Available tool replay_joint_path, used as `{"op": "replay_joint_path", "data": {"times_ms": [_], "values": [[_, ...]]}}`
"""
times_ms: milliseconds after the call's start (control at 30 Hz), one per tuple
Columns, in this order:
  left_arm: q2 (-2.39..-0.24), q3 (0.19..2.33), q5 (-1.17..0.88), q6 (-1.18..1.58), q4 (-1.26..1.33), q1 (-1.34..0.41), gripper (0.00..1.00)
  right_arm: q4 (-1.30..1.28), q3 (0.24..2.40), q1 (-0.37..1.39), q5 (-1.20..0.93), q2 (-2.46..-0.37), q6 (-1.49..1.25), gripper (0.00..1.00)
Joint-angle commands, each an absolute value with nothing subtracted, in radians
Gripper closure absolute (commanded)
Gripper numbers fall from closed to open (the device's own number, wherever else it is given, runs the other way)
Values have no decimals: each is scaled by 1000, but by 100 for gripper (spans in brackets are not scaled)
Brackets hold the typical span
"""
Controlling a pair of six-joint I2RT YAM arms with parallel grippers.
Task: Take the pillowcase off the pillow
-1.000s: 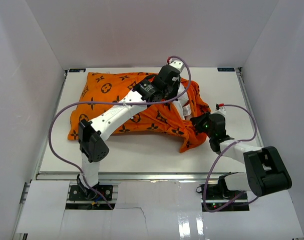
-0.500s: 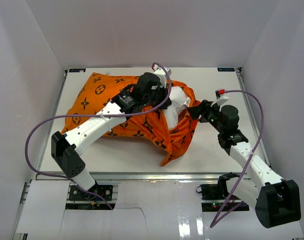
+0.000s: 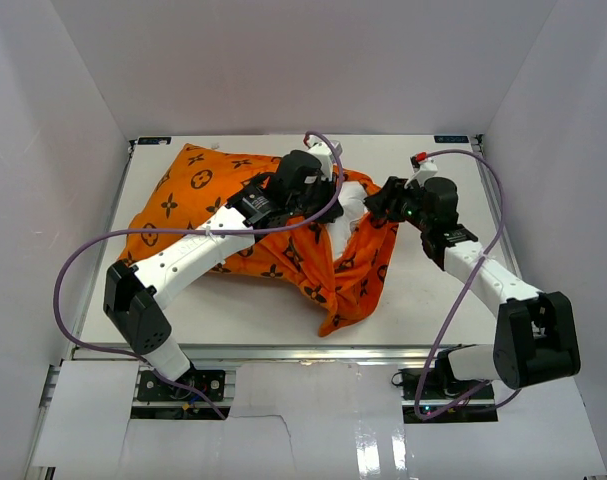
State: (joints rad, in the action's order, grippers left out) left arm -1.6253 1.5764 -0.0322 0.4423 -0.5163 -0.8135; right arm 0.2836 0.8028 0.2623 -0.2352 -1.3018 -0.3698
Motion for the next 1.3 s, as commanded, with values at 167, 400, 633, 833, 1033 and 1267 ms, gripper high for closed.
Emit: {"op": "replay_joint_path", "data": {"times_ms": [167, 400, 633, 833, 1033, 1267], "values": [[-1502, 1644, 81, 456, -492, -818, 100, 287, 876, 227, 55, -1498, -403, 78], [-1376, 1661, 26, 472, -489, -816, 100, 265, 992, 183, -47, -1699, -439, 82], [-1451, 1751, 89, 415, -351, -816, 100, 308, 1071, 192, -257, -1861, -453, 74], [-1673, 1944, 239, 344, -476, -810, 100, 206, 1078, 195, -351, -1680, -358, 36], [-1746, 1963, 331, 313, -472, -804, 100, 72, 1051, 190, -380, -1451, -279, 18], [-1810, 2011, 379, 302, -491, -799, 100, 32, 967, 192, -422, -1238, -232, 7]]}}
